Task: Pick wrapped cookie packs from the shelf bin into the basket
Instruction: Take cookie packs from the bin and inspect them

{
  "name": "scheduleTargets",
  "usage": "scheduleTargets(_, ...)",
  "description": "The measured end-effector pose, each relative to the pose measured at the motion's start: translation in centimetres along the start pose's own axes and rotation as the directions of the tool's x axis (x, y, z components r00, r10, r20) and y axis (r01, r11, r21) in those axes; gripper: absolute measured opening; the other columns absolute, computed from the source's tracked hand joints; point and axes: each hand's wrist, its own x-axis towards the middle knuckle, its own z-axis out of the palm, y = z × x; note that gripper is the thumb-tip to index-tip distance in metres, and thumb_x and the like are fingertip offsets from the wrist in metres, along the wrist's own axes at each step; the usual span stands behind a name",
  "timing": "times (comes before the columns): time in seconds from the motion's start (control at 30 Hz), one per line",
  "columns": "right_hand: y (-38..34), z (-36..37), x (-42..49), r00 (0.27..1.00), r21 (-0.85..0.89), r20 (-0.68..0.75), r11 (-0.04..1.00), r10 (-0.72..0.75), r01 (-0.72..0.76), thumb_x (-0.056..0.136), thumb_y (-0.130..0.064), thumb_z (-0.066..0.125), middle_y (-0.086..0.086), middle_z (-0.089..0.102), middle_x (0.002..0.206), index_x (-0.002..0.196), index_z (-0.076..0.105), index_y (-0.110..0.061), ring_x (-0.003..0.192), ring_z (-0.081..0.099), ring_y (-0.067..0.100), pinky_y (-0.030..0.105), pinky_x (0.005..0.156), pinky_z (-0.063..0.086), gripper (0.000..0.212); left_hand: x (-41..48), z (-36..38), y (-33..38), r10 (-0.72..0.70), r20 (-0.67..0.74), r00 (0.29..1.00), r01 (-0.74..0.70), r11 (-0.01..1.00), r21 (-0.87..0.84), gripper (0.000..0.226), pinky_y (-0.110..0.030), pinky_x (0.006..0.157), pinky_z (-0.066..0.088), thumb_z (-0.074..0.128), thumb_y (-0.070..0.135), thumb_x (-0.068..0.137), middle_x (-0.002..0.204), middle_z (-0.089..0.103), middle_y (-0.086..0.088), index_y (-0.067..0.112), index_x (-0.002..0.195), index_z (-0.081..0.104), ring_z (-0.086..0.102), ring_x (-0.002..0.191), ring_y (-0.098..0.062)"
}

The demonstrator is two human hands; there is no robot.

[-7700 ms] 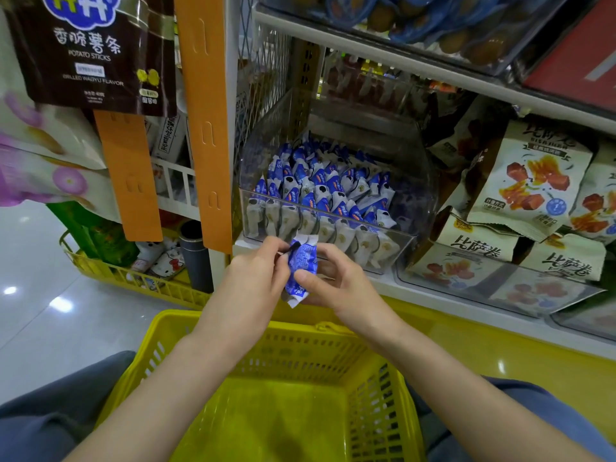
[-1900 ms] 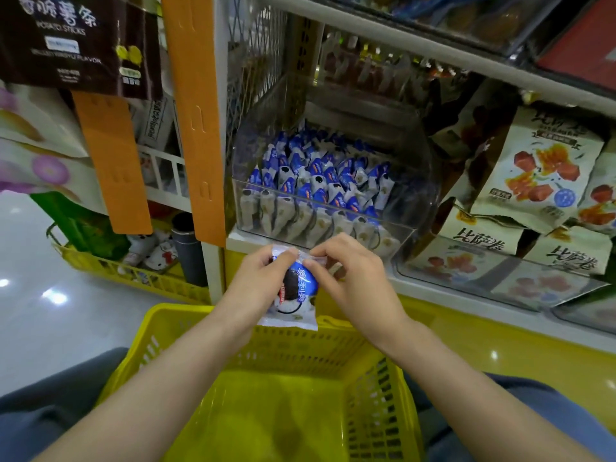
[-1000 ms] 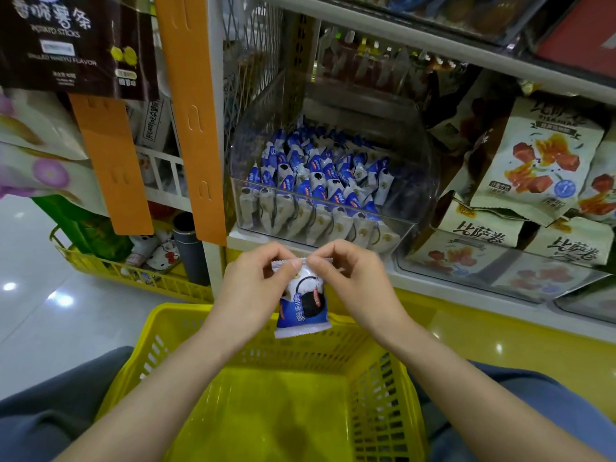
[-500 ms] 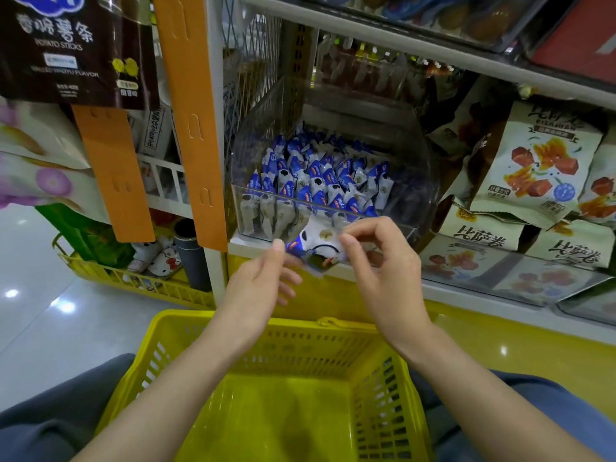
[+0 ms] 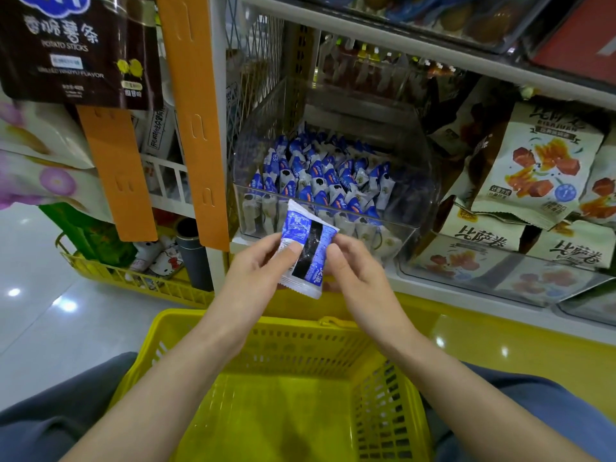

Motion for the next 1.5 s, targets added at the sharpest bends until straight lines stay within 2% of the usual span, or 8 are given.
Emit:
scheduleTargets(0.13, -0.4, -0.2, 0.1, 0.989, 0.211, 0.067, 0.967, 0.130, -0.142, 0.094, -0.017, 0.050, 0.007, 0.071, 0.099, 0.108, 0.059, -0.004, 0.083, 0.068, 0.013, 0.023, 0.066, 0.056, 0.021, 0.2, 0.1, -0.7, 0.198, -0.086, 0.976, -0.171, 0.952, 0.253, 0.031, -0.004, 0.070, 0.043, 0.062, 0.015, 0.086, 0.102, 0.060, 0.015, 0.023, 0.113, 0.051, 0.056, 0.085, 0.014)
scheduleTargets(0.3, -0.1, -0.1, 0.1, 0.988, 0.238, 0.015, 0.959, 0.155, -0.154, 0.092, -0.016, 0.053, 0.005, 0.071, 0.097, 0.110, 0.053, -0.003, 0.081, 0.069, 0.012, 0.023, 0.062, 0.055, 0.021, 0.2, 0.0, -1.5, 0.389, -0.020, 0.921, -0.307, 0.757, 0.576, 0.035, -0.008, 0.076, 0.041, 0.069, 0.020, 0.080, 0.105, 0.054, 0.010, 0.025, 0.111, 0.053, 0.051, 0.097, 0.004)
scheduleTargets(0.7, 0.8, 0.2, 0.1, 0.995, 0.033, 0.075, 0.997, 0.065, -0.068, 0.087, -0.010, 0.060, 0.005, 0.064, 0.105, 0.104, 0.045, -0.016, 0.071, 0.065, 0.006, 0.021, 0.056, 0.053, 0.024, -0.3, -0.5, -1.6, 0.288, 0.138, 0.948, -0.277, 0.525, 0.805, 0.032, -0.042, 0.076, 0.047, 0.040, 0.021, 0.096, 0.106, 0.063, -0.006, 0.021, 0.128, 0.041, 0.059, 0.091, -0.024)
scheduleTargets(0.9, 1.3, 0.0, 0.1, 0.989, -0.072, 0.145, 0.997, 0.004, 0.007, 0.087, -0.014, 0.061, -0.002, 0.064, 0.100, 0.101, 0.046, -0.023, 0.085, 0.062, 0.033, 0.024, 0.062, 0.054, 0.022, -0.1, -1.0, -1.3, 0.349, 0.169, 0.922, -0.310, 0.400, 0.862, 0.028, -0.041, 0.069, 0.046, 0.035, 0.028, 0.098, 0.096, 0.065, -0.007, 0.017, 0.120, 0.047, 0.061, 0.087, -0.029)
scheduleTargets(1.1, 1.2, 0.0, 0.2, 0.993, -0.165, 0.109, 0.985, -0.033, 0.051, 0.084, -0.022, 0.066, -0.012, 0.060, 0.108, 0.101, 0.046, -0.033, 0.082, 0.061, 0.023, 0.032, 0.070, 0.054, 0.028, 0.1, -0.9, -1.6, 0.352, 0.074, 0.933, -0.295, 0.629, 0.719, 0.022, -0.025, 0.058, 0.042, 0.037, 0.026, 0.097, 0.075, 0.061, 0.003, 0.020, 0.103, 0.057, 0.053, 0.064, -0.009)
scheduleTargets(1.23, 1.4, -0.2, -0.4, 0.986, -0.419, 0.036, 0.893, -0.164, 0.164, 0.078, -0.027, 0.070, -0.020, 0.054, 0.106, 0.104, 0.043, -0.034, 0.073, 0.058, 0.007, 0.031, 0.067, 0.053, 0.038, -0.1, -0.2, -1.4, 0.239, 0.109, 0.965, -0.260, 0.808, 0.529, 0.026, -0.008, 0.070, 0.040, 0.042, 0.040, 0.091, 0.092, 0.062, 0.010, 0.026, 0.103, 0.061, 0.056, 0.086, 0.001)
scheduleTargets(1.37, 1.8, -0.1, -0.6, 0.968, -0.556, 0.102, 0.794, -0.230, 0.248, 0.076, -0.018, 0.071, -0.012, 0.043, 0.112, 0.110, 0.038, -0.030, 0.077, 0.055, 0.001, 0.034, 0.066, 0.053, 0.049, -0.4, 0.6, -1.9, 0.140, 0.106, 0.984, -0.174, 0.859, 0.481, 0.026, -0.013, 0.072, 0.046, 0.054, 0.033, 0.088, 0.097, 0.063, 0.013, 0.029, 0.114, 0.051, 0.060, 0.087, 0.001)
scheduleTargets(1.5, 1.7, 0.0, -0.2, 0.968, -0.454, 0.114, 0.855, -0.224, 0.251, 0.076, -0.026, 0.073, -0.012, 0.046, 0.113, 0.113, 0.039, -0.032, 0.078, 0.054, 0.001, 0.011, 0.064, 0.046, 0.050, 0.5, 0.1, -1.7, 0.104, -0.067, 0.992, -0.074, 0.935, 0.347, 0.013, -0.026, 0.079, 0.050, 0.043, 0.019, 0.096, 0.098, 0.064, -0.001, 0.018, 0.108, 0.051, 0.061, 0.088, -0.015)
